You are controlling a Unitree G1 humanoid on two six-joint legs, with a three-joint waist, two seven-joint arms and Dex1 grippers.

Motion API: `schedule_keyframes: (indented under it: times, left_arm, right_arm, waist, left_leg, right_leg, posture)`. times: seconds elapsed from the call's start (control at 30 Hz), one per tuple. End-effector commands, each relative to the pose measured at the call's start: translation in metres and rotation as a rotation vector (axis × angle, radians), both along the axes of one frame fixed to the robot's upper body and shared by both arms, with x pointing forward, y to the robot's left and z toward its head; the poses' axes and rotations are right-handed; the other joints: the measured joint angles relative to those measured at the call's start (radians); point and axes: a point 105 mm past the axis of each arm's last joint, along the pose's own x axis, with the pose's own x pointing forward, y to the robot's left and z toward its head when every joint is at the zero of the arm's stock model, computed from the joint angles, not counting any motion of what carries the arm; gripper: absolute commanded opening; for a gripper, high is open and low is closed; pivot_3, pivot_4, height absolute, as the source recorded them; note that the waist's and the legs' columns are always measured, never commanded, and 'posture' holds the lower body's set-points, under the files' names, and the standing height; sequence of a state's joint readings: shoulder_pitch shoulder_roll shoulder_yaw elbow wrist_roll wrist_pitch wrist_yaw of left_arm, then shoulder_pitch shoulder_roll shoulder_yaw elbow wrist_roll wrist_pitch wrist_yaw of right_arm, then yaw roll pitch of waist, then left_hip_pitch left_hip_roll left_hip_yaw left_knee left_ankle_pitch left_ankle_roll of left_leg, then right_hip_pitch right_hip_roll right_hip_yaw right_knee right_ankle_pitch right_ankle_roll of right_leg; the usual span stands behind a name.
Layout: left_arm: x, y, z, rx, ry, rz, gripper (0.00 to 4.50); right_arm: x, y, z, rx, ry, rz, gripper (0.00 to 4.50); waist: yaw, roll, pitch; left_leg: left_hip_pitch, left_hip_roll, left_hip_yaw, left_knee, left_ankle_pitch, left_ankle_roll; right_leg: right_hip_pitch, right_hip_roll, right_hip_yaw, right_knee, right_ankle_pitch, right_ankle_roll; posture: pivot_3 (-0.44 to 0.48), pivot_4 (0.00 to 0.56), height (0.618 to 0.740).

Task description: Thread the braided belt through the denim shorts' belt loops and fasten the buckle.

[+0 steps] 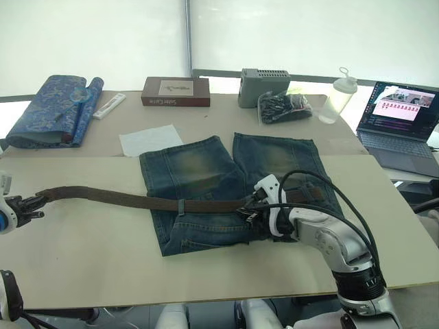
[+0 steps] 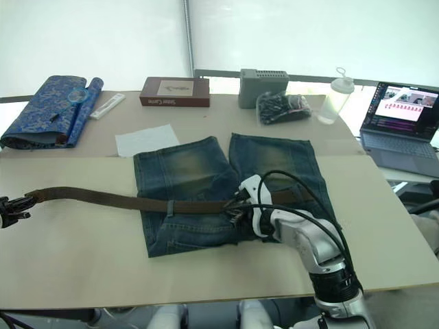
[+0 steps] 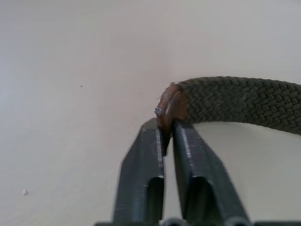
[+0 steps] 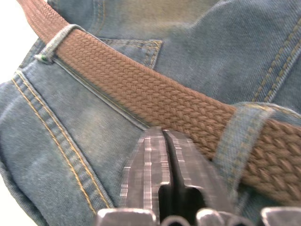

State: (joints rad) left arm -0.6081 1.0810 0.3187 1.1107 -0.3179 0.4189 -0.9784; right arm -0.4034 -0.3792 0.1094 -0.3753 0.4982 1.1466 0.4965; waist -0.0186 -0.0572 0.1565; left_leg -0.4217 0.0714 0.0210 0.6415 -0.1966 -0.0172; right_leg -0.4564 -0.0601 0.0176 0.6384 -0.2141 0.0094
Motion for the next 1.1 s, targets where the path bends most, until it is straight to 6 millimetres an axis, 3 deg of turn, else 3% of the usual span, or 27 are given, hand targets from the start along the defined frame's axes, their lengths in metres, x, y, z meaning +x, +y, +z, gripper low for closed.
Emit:
schedule_keyframes:
  times: [0.03, 0.17, 0.2, 0.27, 0.43, 0.5, 0.7, 0.9, 1.03, 1.1]
  left_arm:
    - [-0.001, -0.034, 0.038, -0.146, -0.117, -0.221, 2.43]
    - [-0.024, -0.110, 0.054, -0.343, -0.108, -0.535, 4.33]
    - [-0.031, -0.125, 0.054, -0.358, -0.092, -0.582, 4.50]
    - [-0.042, -0.155, 0.049, -0.358, -0.048, -0.667, 4.50]
    - [-0.047, -0.225, 0.018, -0.290, 0.004, -0.772, 4.50]
    - [-0.044, -0.243, 0.002, -0.277, 0.025, -0.747, 4.50]
    - [-0.034, -0.269, -0.031, -0.255, 0.099, -0.626, 4.50]
    - [-0.030, -0.279, -0.041, -0.258, 0.153, -0.571, 4.50]
    - [-0.030, -0.297, -0.051, -0.287, 0.194, -0.614, 4.50]
    - [-0.027, -0.303, -0.056, -0.292, 0.203, -0.622, 3.99]
  right_arm:
    - [-0.024, -0.005, 0.030, 0.064, -0.059, 0.143, 1.95]
    - [-0.047, -0.030, 0.045, 0.051, -0.049, 0.231, 3.35]
    - [-0.048, -0.035, 0.048, 0.040, -0.048, 0.233, 3.67]
    - [-0.044, -0.050, 0.053, 0.000, -0.059, 0.202, 4.41]
    - [-0.013, -0.102, 0.062, -0.169, -0.114, -0.002, 4.47]
    - [0.001, -0.123, 0.060, -0.228, -0.115, -0.106, 4.47]
    - [0.028, -0.150, 0.055, -0.306, -0.103, -0.241, 4.47]
    - [0.042, -0.153, 0.049, -0.354, -0.041, -0.247, 4.47]
    - [0.055, -0.158, 0.039, -0.413, 0.006, -0.226, 4.47]
    - [0.060, -0.165, 0.026, -0.496, 0.033, -0.204, 4.50]
  waist:
    - [0.003, 0.000, 0.001]
    - [0.009, 0.001, 0.002]
    - [0.007, 0.002, 0.003]
    - [0.006, 0.002, 0.003]
    - [0.005, 0.005, 0.005]
    - [0.005, 0.005, 0.006]
    - [0.001, 0.004, 0.006]
    - [0.004, 0.004, 0.006]
    - [0.004, 0.005, 0.006]
    - [0.008, 0.006, 0.006]
  left_leg:
    - [-0.003, 0.000, 0.000, 0.001, 0.000, 0.000]
    - [-0.004, -0.001, -0.001, 0.001, -0.002, -0.004]
    - [-0.004, -0.001, -0.001, 0.001, -0.002, -0.004]
    - [-0.003, -0.002, -0.001, 0.001, -0.003, -0.006]
    - [0.001, -0.002, -0.001, 0.001, -0.003, -0.005]
    - [0.002, -0.003, -0.001, 0.002, -0.002, -0.005]
    - [0.004, -0.005, -0.001, 0.005, -0.002, -0.004]
    - [0.007, -0.011, 0.000, 0.005, -0.001, -0.003]
    - [0.011, -0.013, 0.000, 0.005, -0.001, -0.003]
    - [0.015, -0.014, 0.000, 0.005, -0.001, -0.003]
  right_leg:
    - [-0.003, 0.000, 0.000, 0.002, 0.002, 0.002]
    - [-0.002, -0.001, 0.000, 0.003, 0.000, 0.000]
    - [-0.001, -0.002, 0.000, 0.003, -0.001, 0.001]
    - [-0.001, -0.002, 0.001, 0.002, -0.003, 0.004]
    - [0.001, 0.000, 0.003, 0.003, -0.005, 0.006]
    - [0.002, 0.000, 0.004, 0.003, -0.005, 0.004]
    - [0.003, 0.004, 0.013, 0.003, 0.003, 0.012]
    - [0.004, 0.003, 0.022, 0.003, 0.005, 0.014]
    - [0.008, 0.003, 0.023, 0.002, 0.005, 0.014]
    - [0.014, 0.002, 0.023, 0.000, 0.004, 0.013]
  posture:
    - [0.000, 0.150, 0.718]
    - [0.000, 0.150, 0.718]
    - [0.000, 0.150, 0.718]
    - [0.000, 0.150, 0.718]
    - [0.000, 0.150, 0.718]
    - [0.000, 0.150, 0.718]
    - [0.000, 0.150, 0.718]
    - [0.000, 0.150, 0.718]
    - [0.000, 0.150, 0.718]
    - [0.000, 0.150, 0.718]
